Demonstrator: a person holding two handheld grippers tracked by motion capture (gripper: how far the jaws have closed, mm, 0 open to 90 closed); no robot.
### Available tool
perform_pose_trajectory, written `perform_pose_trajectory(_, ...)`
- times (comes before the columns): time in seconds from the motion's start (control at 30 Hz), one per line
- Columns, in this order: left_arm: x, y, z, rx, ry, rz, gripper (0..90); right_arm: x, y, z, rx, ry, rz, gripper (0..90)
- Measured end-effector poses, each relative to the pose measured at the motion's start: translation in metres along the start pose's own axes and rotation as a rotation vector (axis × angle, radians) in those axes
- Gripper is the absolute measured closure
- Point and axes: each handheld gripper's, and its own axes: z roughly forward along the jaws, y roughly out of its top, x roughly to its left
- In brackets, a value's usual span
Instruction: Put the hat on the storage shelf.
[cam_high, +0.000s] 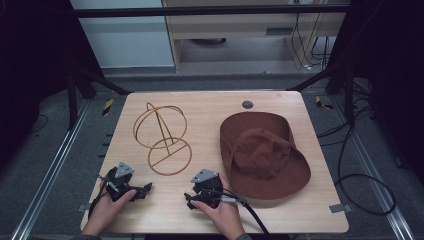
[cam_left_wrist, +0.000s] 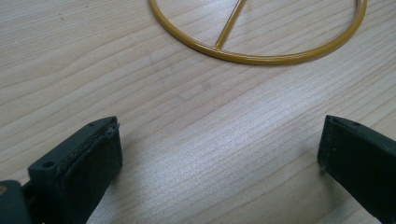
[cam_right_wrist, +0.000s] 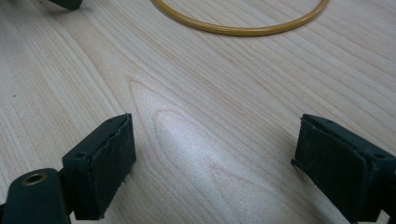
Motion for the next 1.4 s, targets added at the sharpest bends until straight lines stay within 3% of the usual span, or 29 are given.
perform_pose_trajectory(0.8, -0.001, 0.0, 0.0, 0.001, -0.004, 0.001, 0.0, 0.003, -0.001, -0.001, 0.002, -0.015, 0.014, 11.0)
perform_pose_trajectory(0.83, -0.001, 0.0, 0.0, 0.0, -0.004, 0.001, 0.0, 0.003, -0.001, -0.002, 0.007, -0.01, 0.008, 10.6)
perform_pose_trajectory(0.87, -0.001, 0.0, 0.0, 0.0, -0.004, 0.001, 0.0, 0.003, 0.002, -0.004, 0.048, 0.003, -0.006, 9.3)
perform_pose_trajectory(0.93, -0.001, 0.0, 0.0, 0.001, -0.005, 0.001, 0.0, 0.004, 0.002, -0.006, 0.057, 0.006, -0.017, 8.9)
perform_pose_trajectory(0.97, -0.001, 0.0, 0.0, 0.001, -0.005, 0.001, 0.0, 0.006, 0.006, -0.012, 0.071, 0.012, -0.048, 8.4)
perform_pose_trajectory(1.07, -0.002, 0.0, 0.0, 0.0, -0.004, 0.001, 0.0, 0.01, 0.013, -0.026, 0.091, 0.031, -0.082, 7.7)
perform_pose_trajectory(1.2, -0.002, 0.0, 0.0, 0.0, -0.005, 0.001, 0.0, 0.011, 0.021, -0.041, 0.091, 0.034, -0.127, 7.5)
perform_pose_trajectory(1.33, -0.002, 0.0, 0.0, -0.001, -0.005, 0.001, 0.0, 0.008, 0.029, -0.076, 0.067, 0.04, -0.176, 7.9)
perform_pose_trajectory(1.4, -0.002, 0.0, 0.0, -0.001, -0.005, 0.001, 0.0, 0.007, 0.029, -0.081, 0.066, 0.045, -0.18, 7.8)
